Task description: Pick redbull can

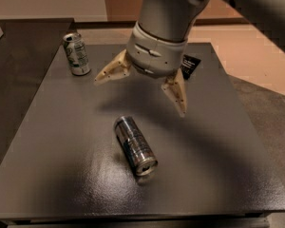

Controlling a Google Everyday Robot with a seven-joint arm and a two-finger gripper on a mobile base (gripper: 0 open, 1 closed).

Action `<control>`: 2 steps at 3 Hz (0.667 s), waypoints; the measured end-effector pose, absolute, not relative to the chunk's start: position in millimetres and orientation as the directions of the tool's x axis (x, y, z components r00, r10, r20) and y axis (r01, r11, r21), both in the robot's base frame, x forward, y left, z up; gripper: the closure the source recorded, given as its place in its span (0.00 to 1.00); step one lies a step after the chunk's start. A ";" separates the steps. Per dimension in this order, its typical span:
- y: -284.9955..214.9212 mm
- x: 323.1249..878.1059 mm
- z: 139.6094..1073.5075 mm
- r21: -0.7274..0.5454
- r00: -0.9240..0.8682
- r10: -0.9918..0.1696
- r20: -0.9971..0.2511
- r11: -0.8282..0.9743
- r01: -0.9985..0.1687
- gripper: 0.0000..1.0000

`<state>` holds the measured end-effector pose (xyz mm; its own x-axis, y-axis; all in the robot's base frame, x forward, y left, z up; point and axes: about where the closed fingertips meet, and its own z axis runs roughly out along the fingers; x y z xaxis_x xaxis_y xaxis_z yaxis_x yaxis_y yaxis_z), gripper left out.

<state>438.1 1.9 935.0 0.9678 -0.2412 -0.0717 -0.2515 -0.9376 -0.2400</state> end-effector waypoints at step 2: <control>12.8 435.1 910.1 -0.148 0.997 -0.049 -0.057 -0.987 -0.057 0.00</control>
Offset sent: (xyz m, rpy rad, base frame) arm -0.0121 0.0039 -0.0390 -0.1996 0.0556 0.3086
